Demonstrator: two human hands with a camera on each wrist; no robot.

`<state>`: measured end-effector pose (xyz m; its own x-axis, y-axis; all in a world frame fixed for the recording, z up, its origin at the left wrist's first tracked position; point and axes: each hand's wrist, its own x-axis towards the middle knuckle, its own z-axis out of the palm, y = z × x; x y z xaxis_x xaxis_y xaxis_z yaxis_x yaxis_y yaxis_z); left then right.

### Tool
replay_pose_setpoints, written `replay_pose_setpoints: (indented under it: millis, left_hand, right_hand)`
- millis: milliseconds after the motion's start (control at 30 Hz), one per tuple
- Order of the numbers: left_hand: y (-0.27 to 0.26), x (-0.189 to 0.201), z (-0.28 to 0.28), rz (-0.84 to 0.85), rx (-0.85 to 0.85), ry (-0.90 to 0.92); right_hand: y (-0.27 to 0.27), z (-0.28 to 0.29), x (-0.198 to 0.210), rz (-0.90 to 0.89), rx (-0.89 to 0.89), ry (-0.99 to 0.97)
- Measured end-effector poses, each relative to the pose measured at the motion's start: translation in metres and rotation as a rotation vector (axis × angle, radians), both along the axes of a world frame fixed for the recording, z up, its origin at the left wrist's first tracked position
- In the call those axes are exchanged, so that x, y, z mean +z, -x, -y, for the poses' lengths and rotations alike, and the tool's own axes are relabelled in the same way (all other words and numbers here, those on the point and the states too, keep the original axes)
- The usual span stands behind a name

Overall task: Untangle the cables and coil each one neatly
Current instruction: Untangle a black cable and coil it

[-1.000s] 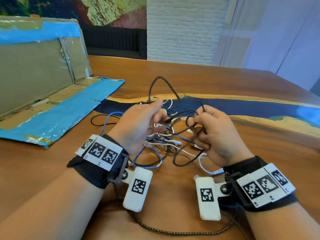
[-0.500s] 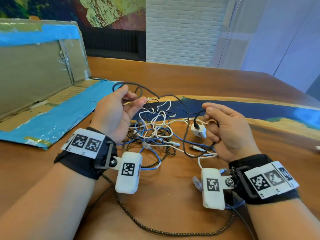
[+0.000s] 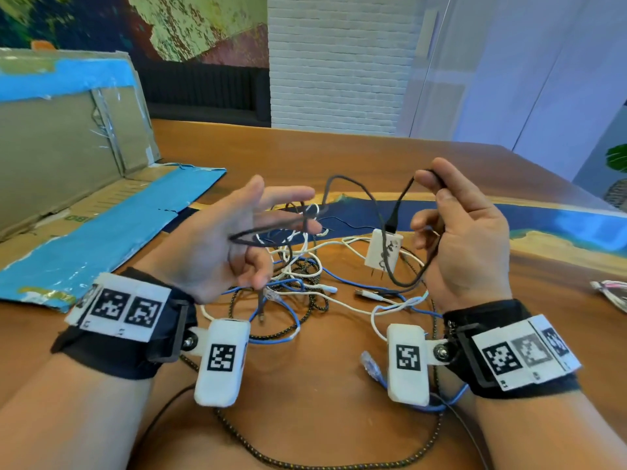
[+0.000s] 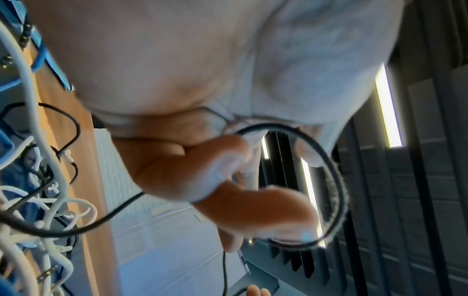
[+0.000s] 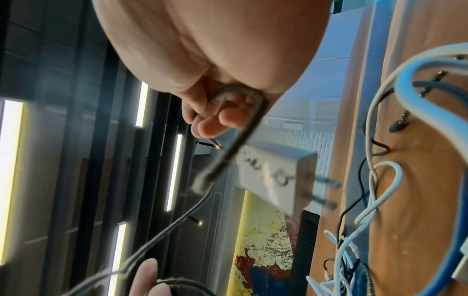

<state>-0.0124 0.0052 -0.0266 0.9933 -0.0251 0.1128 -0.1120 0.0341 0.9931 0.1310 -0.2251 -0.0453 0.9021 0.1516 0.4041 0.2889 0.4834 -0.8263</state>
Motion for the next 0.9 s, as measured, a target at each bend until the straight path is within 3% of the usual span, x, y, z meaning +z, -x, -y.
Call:
replay_pose_setpoints:
  millis: [133,233,367,567,667,767,900]
  left_hand:
    - [-0.008,-0.001,0.006,-0.034,0.325,-0.209]
    - [-0.01,-0.003,0.007,-0.054,0.38,-0.415]
    - [-0.016,-0.008,0.006,-0.057,0.466,-0.532]
    - [-0.016,-0.012,0.006,0.248,0.65,-0.663]
    - [-0.015,-0.013,0.016,0.298,0.434,-0.534]
    - [-0.013,-0.015,0.028,0.21,0.166,-0.489]
    - [-0.01,-0.011,0.033,0.151,0.182,-0.6]
  right_hand:
    - [0.0,-0.001,-0.002,0.056,-0.054,0.103]
    - [0.003,-0.004,-0.005,0.091,-0.055,0.187]
    - [0.005,-0.007,-0.008,0.18,-0.027,0.311]
    - [0.017,-0.014,-0.01,0.323,0.133,0.342]
    - [0.025,-0.015,-0.008,0.379,0.302,0.271]
    - [0.029,-0.016,-0.009,0.383,0.401,0.244]
    - [0.027,-0.016,-0.01,0.313,0.378,0.213]
